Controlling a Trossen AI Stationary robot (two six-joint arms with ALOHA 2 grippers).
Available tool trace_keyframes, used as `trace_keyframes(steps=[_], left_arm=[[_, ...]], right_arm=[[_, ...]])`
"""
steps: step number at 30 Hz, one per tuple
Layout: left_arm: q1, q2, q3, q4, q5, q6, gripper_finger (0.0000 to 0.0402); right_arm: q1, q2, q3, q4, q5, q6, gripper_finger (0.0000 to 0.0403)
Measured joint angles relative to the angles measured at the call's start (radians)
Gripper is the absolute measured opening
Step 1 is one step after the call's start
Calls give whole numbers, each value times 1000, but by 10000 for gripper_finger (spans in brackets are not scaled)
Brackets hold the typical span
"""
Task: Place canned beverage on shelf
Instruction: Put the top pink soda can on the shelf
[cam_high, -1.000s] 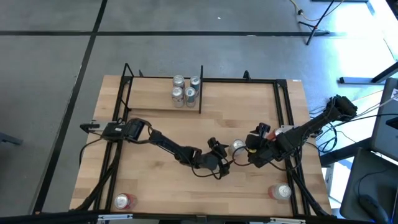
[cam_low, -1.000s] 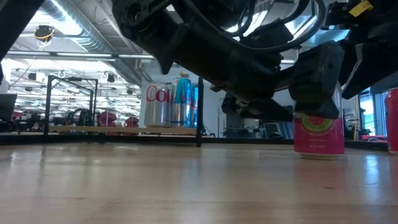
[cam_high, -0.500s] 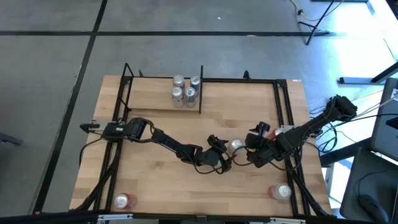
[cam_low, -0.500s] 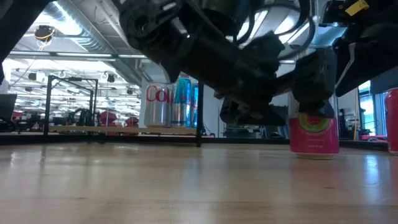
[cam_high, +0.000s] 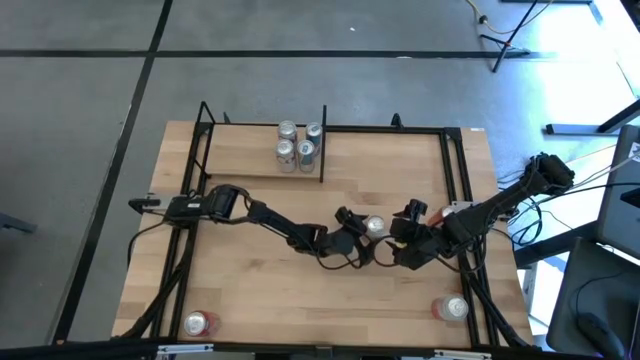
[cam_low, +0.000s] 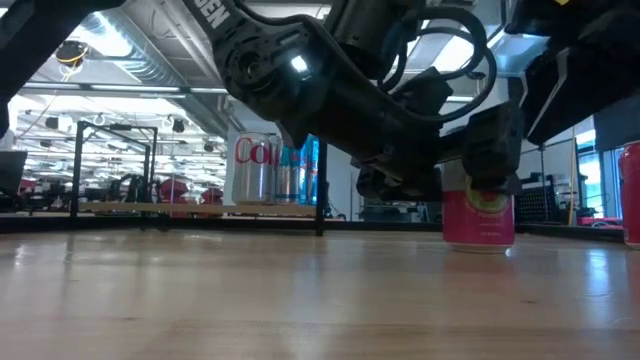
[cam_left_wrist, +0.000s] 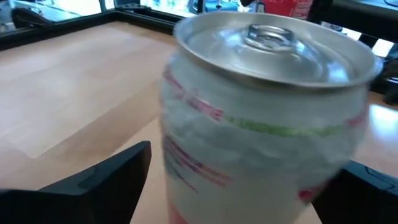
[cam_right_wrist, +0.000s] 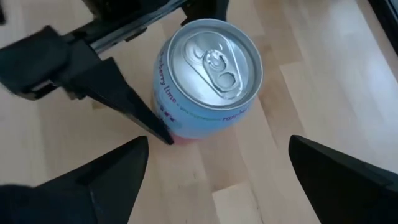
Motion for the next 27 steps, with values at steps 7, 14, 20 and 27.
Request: trace_keyframes(steps=[7, 14, 20, 27], left_arm=[[-7, 0, 0, -3, 4, 39, 303], [-49, -37, -1, -78, 1, 116, 239], [-103, -174, -3, -333, -124, 185, 239], [-105, -414, -146, -594, -262, 108, 239]], right_arm=[[0, 0, 0, -1, -8, 3, 379], [1, -2, 0, 20, -97, 14, 379], [1, -2, 0, 14, -106, 23, 379], [0, -2, 0, 19, -74, 52, 379]])
